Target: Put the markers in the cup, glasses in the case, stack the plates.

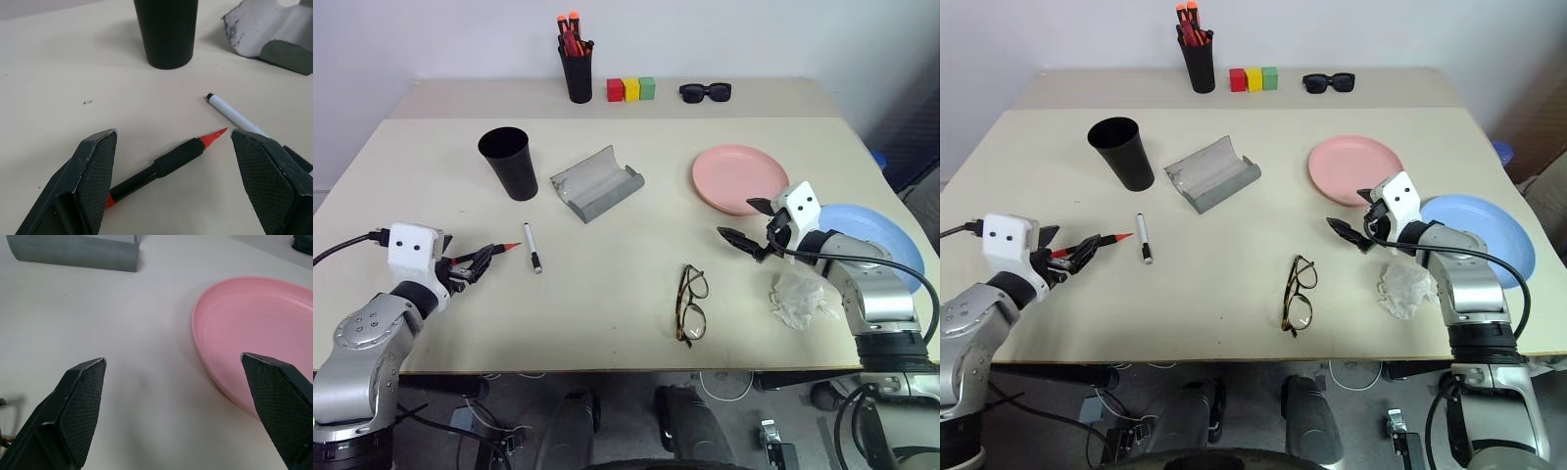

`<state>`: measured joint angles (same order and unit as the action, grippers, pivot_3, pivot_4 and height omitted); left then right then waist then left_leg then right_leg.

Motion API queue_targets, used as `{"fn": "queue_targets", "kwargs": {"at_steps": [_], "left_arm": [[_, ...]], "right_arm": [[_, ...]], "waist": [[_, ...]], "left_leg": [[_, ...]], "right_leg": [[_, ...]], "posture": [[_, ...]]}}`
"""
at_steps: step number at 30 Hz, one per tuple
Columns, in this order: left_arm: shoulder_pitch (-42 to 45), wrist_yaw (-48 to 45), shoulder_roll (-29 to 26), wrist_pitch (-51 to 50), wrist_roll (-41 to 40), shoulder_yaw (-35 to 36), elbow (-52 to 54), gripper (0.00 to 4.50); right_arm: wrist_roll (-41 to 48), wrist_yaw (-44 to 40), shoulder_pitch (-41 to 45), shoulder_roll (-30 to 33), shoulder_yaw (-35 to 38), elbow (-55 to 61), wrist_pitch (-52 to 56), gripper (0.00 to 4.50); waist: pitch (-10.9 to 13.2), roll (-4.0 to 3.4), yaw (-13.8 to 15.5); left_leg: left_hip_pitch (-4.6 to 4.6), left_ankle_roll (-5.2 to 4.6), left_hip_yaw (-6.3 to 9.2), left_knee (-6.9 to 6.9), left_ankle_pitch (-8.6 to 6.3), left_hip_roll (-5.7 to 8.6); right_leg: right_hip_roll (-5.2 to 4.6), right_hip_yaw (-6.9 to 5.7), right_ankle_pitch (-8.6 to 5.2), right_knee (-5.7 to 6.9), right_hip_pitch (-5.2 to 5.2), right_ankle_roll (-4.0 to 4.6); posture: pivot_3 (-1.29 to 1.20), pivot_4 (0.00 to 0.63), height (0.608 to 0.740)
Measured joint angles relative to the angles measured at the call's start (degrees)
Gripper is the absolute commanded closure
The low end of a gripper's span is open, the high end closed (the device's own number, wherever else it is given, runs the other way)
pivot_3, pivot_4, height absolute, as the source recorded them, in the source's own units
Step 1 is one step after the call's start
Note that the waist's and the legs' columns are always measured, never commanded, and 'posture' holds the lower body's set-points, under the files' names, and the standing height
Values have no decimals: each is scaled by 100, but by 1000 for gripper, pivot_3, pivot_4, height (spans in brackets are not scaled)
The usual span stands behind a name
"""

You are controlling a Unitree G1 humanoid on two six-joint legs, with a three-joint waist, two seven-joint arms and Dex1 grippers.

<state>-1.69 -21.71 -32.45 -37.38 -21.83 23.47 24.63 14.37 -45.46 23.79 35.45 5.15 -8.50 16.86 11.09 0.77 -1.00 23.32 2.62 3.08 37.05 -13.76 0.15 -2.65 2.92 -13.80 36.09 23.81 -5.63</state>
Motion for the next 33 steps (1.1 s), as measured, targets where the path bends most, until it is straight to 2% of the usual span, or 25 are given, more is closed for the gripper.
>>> {"fn": "queue_targets", "kwargs": {"at_steps": [3,5,6,10,16,21,27,33], "left_arm": [[39,-12,-9,-32,-7,-14,13,715],[75,-28,-17,-155,-13,-72,15,158],[102,-43,-65,-267,-16,-146,14,46],[234,-248,-300,-419,-46,-275,3,46],[326,-360,-521,-795,-10,-475,-201,46],[512,-597,-917,-882,1,-595,-384,46],[1431,-1355,-1535,-805,82,-1144,-1731,46],[2690,-2220,-1988,-739,741,-2458,-3223,46]], "right_arm": [[-2,27,23,-226,-182,122,23,0],[-1,57,47,-368,-302,239,58,0],[7,71,83,-429,-359,342,137,0],[61,160,145,-628,-474,843,282,0],[211,363,-481,-916,-754,1732,828,0],[278,436,-523,-1153,-1051,2076,1075,0],[249,350,-533,-1207,-1623,2384,1154,0],[163,480,-606,-1218,-1800,2585,1168,0]], "waist": [[0,0,-17],[0,0,-13],[0,0,-13],[-1,1,3],[-1,1,1],[-1,1,-16],[-1,3,6],[-3,5,17]], "left_leg": [[-1,0,0,-1,0,-1],[-1,0,0,-1,0,0],[0,0,0,0,0,0],[0,0,3,-1,0,0],[0,0,6,-1,0,-1],[-4,0,4,-2,0,-2],[1,0,4,0,0,1],[3,0,6,-1,0,2]], "right_leg": [[2,0,0,1,0,0],[2,0,0,2,0,0],[2,0,0,2,1,-1],[2,-1,0,1,1,-1],[1,-1,0,3,1,0],[5,-2,1,4,2,3],[3,-4,0,2,5,2],[6,-7,1,6,9,0]], "posture": [[0,150,740],[0,150,740],[0,150,740],[0,150,740],[0,150,740],[0,150,740],[0,150,740],[0,150,740]]}}
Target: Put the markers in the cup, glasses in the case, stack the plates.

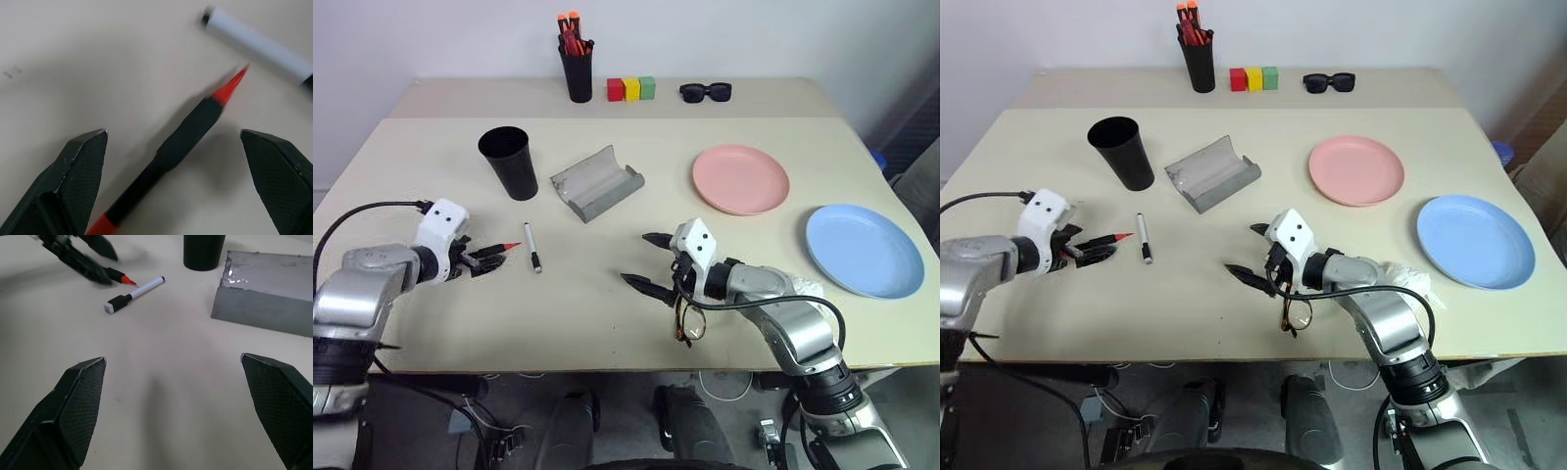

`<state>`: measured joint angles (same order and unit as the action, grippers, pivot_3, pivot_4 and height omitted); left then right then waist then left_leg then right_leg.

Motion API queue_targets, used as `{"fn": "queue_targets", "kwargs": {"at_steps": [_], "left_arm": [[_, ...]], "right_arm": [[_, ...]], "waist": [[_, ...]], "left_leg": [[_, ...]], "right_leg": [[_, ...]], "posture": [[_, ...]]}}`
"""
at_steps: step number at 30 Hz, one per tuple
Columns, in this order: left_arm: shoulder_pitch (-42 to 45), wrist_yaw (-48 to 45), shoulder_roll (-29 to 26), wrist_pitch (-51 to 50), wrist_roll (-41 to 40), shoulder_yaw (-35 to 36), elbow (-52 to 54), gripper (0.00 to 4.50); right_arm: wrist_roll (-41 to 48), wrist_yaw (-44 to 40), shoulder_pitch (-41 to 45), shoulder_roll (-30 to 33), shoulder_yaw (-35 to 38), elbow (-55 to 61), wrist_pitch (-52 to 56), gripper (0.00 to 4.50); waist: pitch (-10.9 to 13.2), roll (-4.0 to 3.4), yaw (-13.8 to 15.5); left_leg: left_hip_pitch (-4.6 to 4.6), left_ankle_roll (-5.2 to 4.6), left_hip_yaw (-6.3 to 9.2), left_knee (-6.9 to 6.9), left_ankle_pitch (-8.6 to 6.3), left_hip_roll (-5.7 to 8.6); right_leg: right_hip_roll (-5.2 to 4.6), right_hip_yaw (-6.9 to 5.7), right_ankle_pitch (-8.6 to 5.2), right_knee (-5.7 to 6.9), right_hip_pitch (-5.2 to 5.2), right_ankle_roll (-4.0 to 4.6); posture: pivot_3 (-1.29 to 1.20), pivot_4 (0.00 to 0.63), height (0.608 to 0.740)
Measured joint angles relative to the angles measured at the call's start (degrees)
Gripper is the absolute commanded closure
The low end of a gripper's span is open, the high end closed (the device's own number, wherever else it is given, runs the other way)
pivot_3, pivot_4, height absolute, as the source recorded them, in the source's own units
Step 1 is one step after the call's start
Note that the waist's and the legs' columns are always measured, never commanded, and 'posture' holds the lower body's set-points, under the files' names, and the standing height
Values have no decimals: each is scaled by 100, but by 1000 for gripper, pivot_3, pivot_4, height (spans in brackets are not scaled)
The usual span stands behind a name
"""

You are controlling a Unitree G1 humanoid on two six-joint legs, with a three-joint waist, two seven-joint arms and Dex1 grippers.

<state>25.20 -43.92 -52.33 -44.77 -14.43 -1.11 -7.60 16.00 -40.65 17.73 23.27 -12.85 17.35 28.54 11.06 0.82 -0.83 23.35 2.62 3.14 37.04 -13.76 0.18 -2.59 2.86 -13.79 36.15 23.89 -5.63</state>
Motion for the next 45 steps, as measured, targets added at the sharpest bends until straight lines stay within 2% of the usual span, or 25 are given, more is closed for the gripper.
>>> {"fn": "queue_targets", "kwargs": {"at_steps": [3,4,6,12,16,19,25,29,32,36,39,45], "left_arm": [[424,-515,-22,160,177,-353,-407,46],[531,-680,-22,219,218,-469,-502,586],[724,-990,-17,339,318,-669,-713,1364],[942,-1349,12,701,570,-877,-981,4456],[884,-1238,20,810,605,-777,-1001,4483],[754,-834,121,804,546,-318,-1091,4483],[735,1287,1153,1806,-95,2179,-905,4483],[1087,2298,1734,2204,-561,3149,-221,4483],[1437,2636,2116,2570,-665,3074,189,4483],[1909,3044,2548,3119,-200,2379,-81,4483],[2348,3360,2799,3715,216,2012,-904,4483],[3036,3778,3092,5150,627,1792,-2687,4483]], "right_arm": [[-1,96,-78,-15,-12,174,44,0],[-2,134,-112,-29,-15,218,80,0],[-3,213,-160,-62,-35,298,121,0],[-2,327,-192,-115,-126,478,211,0],[2,328,-189,-133,-139,492,229,0],[8,365,-174,-248,-130,476,222,0],[-78,757,159,-888,-105,-42,-45,0],[-244,1001,326,-1180,-119,-437,-277,0],[-551,1580,732,-1642,-77,-909,-674,0],[-962,2280,1274,-2002,102,-1552,-1220,0],[-1174,2497,1341,-2053,128,-1949,-1457,0],[-1413,2638,1315,-2225,48,-2198,-1660,0]], "waist": [[0,0,-12],[0,0,-9],[0,0,-5],[-1,0,-11],[-1,0,-19],[0,1,-36],[0,13,-13],[-3,22,26],[-4,23,22],[-5,24,13],[-5,24,-6],[-4,24,-58]], "left_leg": [[0,0,-2,0,0,0],[0,0,-2,0,0,0],[0,0,-3,1,0,0],[-2,-1,-1,3,0,-1],[-2,-1,-1,3,0,-1],[1,-1,0,2,0,-4],[6,0,4,5,0,-8],[9,2,6,8,1,2],[7,15,9,9,9,8],[5,20,11,6,12,9],[6,20,11,0,12,9],[8,19,5,-10,12,8]], "right_leg": [[-1,1,0,0,0,0],[-2,1,0,1,0,0],[-2,1,0,1,-1,-1],[-1,1,0,5,-2,-1],[0,1,0,6,-2,-2],[2,1,4,13,7,-9],[-5,-1,16,20,16,-26],[-15,-2,21,20,13,-33],[-11,-2,25,20,11,-33],[-4,-2,28,20,9,-31],[-3,-2,28,22,14,-31],[-2,0,28,31,29,-30]], "posture": [[0,150,740],[0,150,740],[0,150,740],[0,150,740],[0,150,740],[0,150,740],[0,150,740],[0,150,740],[0,150,740],[0,150,740],[0,150,740],[0,150,740]]}}
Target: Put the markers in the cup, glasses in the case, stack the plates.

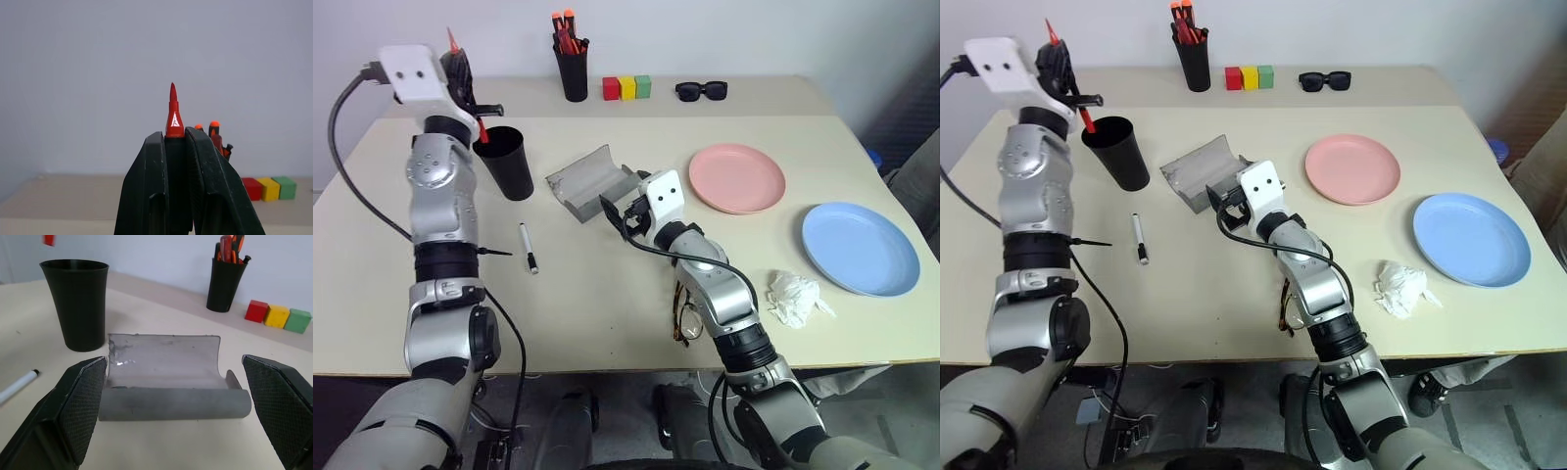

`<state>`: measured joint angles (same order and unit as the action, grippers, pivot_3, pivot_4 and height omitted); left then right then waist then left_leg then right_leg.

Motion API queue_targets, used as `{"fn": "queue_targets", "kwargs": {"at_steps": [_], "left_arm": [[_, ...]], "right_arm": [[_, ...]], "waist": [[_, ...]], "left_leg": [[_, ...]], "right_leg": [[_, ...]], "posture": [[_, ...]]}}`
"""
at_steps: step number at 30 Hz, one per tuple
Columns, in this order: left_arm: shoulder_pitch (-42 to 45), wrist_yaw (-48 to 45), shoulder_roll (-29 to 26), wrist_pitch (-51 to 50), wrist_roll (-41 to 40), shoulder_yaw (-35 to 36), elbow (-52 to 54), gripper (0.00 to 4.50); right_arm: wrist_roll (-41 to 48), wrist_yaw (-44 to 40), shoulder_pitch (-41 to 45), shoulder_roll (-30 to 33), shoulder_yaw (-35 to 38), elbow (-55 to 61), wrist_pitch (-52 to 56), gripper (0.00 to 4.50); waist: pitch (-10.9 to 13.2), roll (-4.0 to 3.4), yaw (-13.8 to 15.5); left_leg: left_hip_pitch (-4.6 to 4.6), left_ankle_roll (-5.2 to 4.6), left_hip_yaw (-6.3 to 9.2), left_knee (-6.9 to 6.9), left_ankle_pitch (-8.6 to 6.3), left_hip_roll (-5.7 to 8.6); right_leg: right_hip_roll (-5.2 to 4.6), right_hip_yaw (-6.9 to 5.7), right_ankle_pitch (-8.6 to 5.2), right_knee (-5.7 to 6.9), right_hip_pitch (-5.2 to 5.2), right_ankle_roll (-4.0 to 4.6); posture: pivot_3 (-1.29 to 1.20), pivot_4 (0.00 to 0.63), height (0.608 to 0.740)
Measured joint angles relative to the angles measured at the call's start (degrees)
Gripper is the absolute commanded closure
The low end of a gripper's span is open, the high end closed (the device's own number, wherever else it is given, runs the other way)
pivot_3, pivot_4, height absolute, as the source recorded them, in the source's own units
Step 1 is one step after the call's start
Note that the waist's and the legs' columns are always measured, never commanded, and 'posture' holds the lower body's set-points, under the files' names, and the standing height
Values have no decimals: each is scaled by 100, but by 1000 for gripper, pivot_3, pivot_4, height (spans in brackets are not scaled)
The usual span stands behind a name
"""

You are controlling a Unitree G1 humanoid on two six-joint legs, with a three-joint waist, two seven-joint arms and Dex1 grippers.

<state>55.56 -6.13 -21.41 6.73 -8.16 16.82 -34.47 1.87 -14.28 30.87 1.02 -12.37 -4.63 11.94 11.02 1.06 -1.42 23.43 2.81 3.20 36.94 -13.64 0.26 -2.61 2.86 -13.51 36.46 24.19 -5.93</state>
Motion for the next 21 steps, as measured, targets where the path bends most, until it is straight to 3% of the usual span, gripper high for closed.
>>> {"fn": "queue_targets", "kwargs": {"at_steps": [7,16,21], "left_arm": [[178,159,81,1030,152,-27,-1373,4483],[178,118,173,1265,-51,-13,-1554,77],[170,457,191,1181,-129,70,-1503,77]], "right_arm": [[-110,30,-291,-134,-215,66,-11,0],[-111,0,-283,-128,-154,82,-12,0],[-111,-71,-283,-152,-173,82,-12,0]], "waist": [[0,0,24],[0,1,28],[0,1,23]], "left_leg": [[2,0,1,5,0,1],[3,0,4,7,0,1],[3,0,5,7,0,1]], "right_leg": [[0,0,0,4,0,0],[1,-1,0,6,-1,0],[2,-1,0,8,0,0]], "posture": [[0,150,740],[0,150,740],[0,150,740]]}}
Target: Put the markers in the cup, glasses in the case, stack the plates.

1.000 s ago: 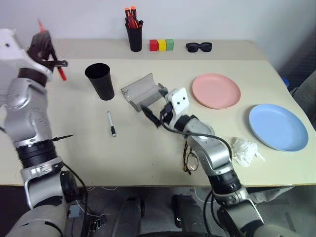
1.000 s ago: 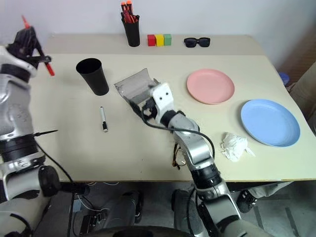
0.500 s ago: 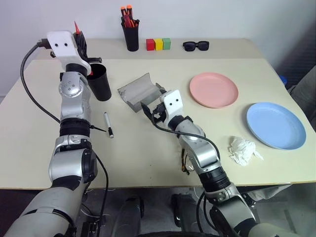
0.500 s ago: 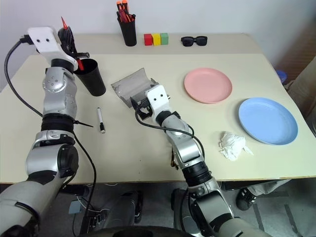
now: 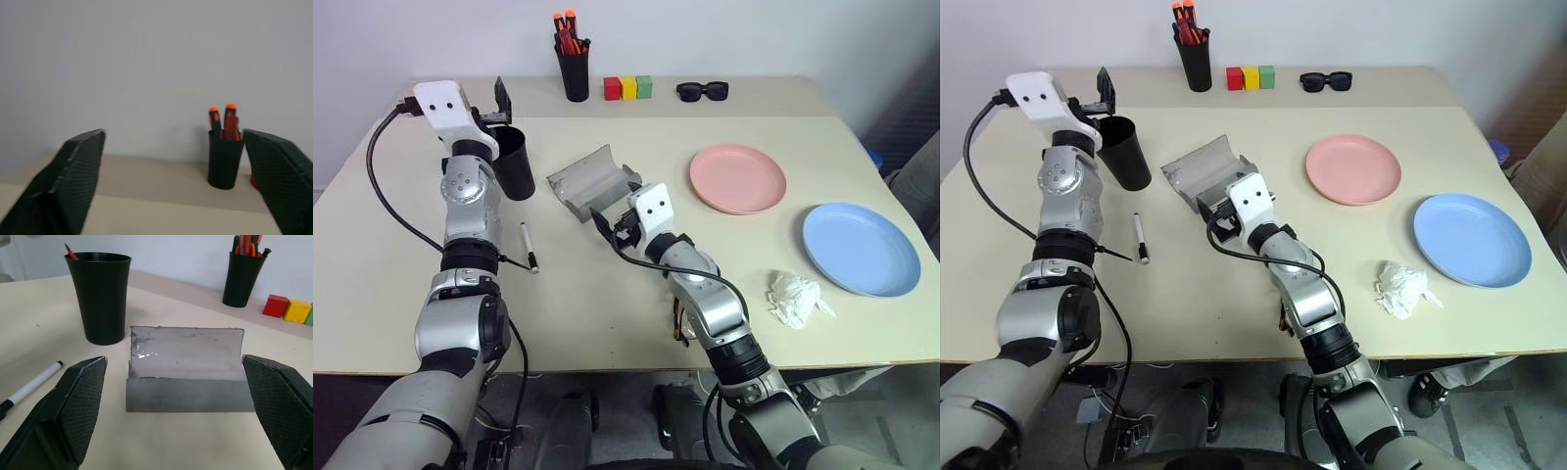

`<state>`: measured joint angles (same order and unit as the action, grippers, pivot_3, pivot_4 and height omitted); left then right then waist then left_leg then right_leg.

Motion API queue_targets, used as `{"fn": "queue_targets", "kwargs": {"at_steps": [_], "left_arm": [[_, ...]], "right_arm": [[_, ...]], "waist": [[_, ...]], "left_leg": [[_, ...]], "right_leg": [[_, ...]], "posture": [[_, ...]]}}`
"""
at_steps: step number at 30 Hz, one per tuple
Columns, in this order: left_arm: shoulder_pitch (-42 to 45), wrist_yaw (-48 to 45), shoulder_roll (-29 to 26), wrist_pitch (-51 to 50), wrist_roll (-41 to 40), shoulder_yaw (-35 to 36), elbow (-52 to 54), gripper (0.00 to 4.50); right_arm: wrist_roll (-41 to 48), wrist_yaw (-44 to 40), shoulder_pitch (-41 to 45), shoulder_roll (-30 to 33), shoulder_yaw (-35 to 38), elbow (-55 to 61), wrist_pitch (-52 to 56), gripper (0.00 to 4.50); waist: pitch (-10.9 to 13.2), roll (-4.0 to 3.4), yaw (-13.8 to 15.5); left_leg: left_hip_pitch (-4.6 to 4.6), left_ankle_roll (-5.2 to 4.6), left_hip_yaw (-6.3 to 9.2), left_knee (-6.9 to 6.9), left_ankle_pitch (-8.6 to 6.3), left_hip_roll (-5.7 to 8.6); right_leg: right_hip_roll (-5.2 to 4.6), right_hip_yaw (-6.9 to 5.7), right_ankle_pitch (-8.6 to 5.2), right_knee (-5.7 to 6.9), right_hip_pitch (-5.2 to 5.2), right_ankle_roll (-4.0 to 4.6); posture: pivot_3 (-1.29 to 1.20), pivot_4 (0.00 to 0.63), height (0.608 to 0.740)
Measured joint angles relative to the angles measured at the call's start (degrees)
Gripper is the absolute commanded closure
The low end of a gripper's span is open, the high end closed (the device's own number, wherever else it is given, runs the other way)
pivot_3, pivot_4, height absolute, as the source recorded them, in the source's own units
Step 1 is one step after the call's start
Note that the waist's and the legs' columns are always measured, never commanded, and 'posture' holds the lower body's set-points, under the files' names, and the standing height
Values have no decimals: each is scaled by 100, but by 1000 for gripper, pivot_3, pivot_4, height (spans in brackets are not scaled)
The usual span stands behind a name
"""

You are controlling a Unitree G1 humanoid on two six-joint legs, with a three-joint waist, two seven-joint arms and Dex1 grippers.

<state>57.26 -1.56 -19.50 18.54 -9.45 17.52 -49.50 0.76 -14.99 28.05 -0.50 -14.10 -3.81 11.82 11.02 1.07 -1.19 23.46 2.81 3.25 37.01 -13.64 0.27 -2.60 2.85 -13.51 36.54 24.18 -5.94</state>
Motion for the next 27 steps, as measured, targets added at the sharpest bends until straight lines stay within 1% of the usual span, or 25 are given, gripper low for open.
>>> {"fn": "queue_targets", "kwargs": {"at_steps": [3,7,11,14,16,18,21,22,25,27], "left_arm": [[-81,134,-5,-394,-212,164,416,77],[-681,561,-195,-1810,-694,541,2057,77],[-1793,702,-599,-4028,-1423,824,4107,77],[-2765,714,-822,-5648,-1700,699,5385,77],[-3135,723,-822,-6497,-1863,539,5920,77],[-3332,830,-675,-7371,-1997,315,6457,77],[-3343,1171,-208,-8386,-2081,120,6967,77],[-3307,1355,49,-8804,-2051,104,7039,77],[-3092,1860,573,-9765,-1716,140,6994,77],[-2770,2083,718,-10389,-1413,151,6837,77]], "right_arm": [[-1,-2,5,-4,4,0,-1,0],[1,-7,19,38,40,-2,-7,0],[16,-78,57,205,267,-33,-7,0],[35,-162,159,288,381,-86,-8,0],[52,-210,222,299,411,-114,-9,0],[56,-264,285,326,414,-158,-16,0],[56,-340,366,346,423,-229,-30,0],[57,-361,378,368,430,-234,-36,0],[56,-402,392,423,468,-266,-44,0],[56,-416,389,453,502,-265,-43,0]], "waist": [[0,0,0],[0,0,-91],[0,0,-145],[1,-1,-136],[1,0,-109],[0,1,-94],[0,3,-107],[0,3,-119],[0,3,-128],[1,4,-133]], "left_leg": [[0,0,1,0,0,0],[0,0,5,-1,0,-2],[-5,1,6,0,0,-2],[-8,4,8,3,2,-2],[-8,9,13,10,5,-2],[-8,10,15,17,6,0],[-11,10,13,17,6,0],[-12,10,14,14,6,0],[-12,11,15,14,6,0],[-12,11,15,13,7,-1]], "right_leg": [[0,0,0,1,0,0],[-1,1,0,10,4,0],[-1,3,-1,29,8,1],[0,4,-3,41,8,3],[0,1,-3,45,6,4],[0,1,-3,46,2,3],[0,2,-3,47,0,4],[1,2,-3,47,0,4],[5,2,-3,47,2,4],[7,2,-3,48,3,4]], "posture": [[0,150,740],[0,150,740],[0,150,740],[0,150,740],[0,150,740],[0,150,740],[0,150,740],[0,150,740],[0,150,740],[0,150,740]]}}
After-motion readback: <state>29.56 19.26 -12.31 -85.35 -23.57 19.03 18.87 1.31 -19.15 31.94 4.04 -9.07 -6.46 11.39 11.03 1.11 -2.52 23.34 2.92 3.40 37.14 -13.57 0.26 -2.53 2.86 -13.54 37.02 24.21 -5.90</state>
